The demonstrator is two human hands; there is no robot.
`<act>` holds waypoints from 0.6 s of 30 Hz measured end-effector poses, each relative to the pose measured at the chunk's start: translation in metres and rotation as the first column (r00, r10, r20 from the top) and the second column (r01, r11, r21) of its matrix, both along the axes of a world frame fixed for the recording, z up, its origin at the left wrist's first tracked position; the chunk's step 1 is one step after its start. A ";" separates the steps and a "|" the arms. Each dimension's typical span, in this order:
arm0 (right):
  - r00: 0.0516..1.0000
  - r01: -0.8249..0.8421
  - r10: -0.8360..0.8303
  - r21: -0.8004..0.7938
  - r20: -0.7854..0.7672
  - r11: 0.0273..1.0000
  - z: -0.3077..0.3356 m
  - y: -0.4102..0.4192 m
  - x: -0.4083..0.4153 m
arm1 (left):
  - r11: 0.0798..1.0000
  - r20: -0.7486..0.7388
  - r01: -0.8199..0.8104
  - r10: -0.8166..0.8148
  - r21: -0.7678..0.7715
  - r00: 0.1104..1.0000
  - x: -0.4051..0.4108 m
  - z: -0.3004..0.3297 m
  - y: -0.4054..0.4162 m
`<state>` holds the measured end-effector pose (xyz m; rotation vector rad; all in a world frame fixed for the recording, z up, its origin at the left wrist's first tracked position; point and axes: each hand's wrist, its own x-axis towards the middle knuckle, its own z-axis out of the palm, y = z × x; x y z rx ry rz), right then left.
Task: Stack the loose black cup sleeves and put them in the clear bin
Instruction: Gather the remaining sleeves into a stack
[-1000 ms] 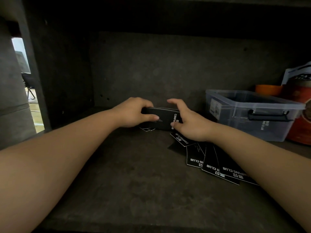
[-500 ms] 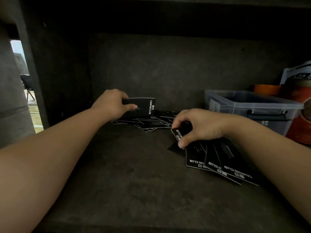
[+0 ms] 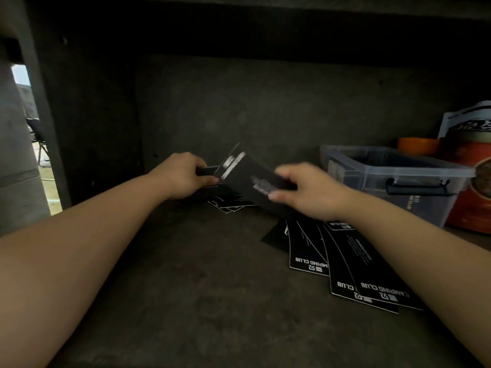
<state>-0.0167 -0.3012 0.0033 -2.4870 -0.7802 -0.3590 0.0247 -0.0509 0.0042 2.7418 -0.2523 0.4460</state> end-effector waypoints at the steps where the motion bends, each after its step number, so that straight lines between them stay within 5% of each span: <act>1: 0.998 0.042 -0.048 -0.127 -0.040 0.991 -0.003 -0.003 0.001 | 1.000 -0.011 0.011 -0.011 0.005 1.000 0.001 0.000 0.001; 15: 0.970 0.235 -0.234 0.006 0.068 0.972 -0.007 -0.008 0.007 | 0.922 0.010 0.259 -0.268 -0.289 0.963 -0.013 0.001 -0.016; 18: 0.976 0.200 -0.203 0.043 0.076 0.979 -0.009 -0.003 0.009 | 0.933 -0.094 0.335 -0.348 -0.127 0.933 -0.019 0.003 -0.025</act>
